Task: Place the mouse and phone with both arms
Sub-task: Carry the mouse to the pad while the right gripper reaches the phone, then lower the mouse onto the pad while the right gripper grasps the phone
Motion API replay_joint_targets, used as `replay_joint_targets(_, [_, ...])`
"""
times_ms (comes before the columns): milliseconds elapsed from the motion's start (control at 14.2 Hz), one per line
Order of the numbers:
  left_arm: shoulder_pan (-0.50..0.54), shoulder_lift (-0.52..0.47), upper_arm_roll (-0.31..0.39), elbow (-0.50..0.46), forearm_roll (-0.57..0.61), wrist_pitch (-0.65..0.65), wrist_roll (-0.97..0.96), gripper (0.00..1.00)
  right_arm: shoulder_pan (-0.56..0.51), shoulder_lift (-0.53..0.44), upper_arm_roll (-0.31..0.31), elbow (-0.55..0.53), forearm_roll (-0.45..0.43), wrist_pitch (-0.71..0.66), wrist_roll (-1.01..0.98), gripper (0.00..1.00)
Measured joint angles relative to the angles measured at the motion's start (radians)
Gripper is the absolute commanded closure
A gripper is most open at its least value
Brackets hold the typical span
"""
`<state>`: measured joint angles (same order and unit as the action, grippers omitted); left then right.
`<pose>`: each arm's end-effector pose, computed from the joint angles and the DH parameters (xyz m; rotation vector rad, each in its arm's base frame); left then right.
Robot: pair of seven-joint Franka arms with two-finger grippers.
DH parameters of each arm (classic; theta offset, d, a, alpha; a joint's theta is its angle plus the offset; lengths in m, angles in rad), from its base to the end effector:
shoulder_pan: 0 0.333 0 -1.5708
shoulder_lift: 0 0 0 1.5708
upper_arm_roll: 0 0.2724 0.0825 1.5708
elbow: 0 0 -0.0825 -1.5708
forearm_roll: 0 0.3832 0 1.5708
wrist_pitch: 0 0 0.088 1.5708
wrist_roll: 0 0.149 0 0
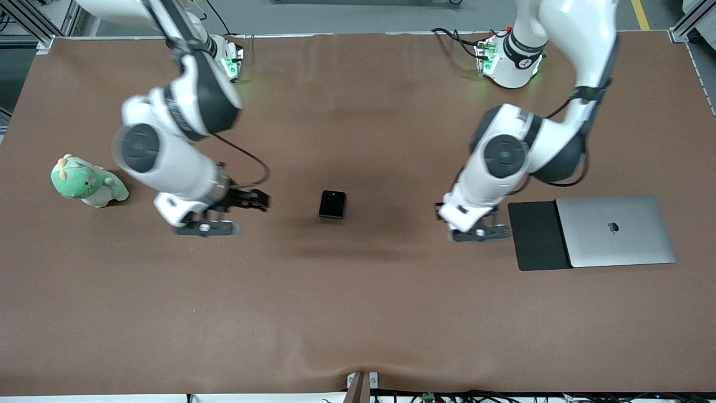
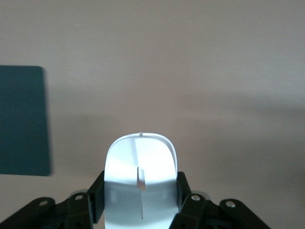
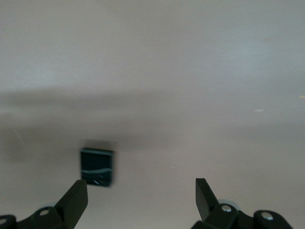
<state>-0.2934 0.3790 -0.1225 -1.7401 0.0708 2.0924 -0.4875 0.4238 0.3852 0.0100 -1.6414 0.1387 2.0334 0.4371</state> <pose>0.5814 -0.2470 0.2765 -3.1165 -0.0680 0.0221 0.5832 0.2841 0.3123 -3.0201 0.0991 0.0725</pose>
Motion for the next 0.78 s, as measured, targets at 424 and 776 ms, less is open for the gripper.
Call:
replay_joint_targets(424, [0.279,-0.033,-0.07,-0.078,-0.001,0.077,0.221,0.62,0.142,0.169,-0.003,0.0,-0.07,0.153,0.147,0.0])
replay_joint_targets(776, [0.365,0.013,-0.078,-0.146,-0.001,0.208,0.314,0.6,0.224,0.248,-0.004,-0.028,-0.125,0.285,0.296,0.0])
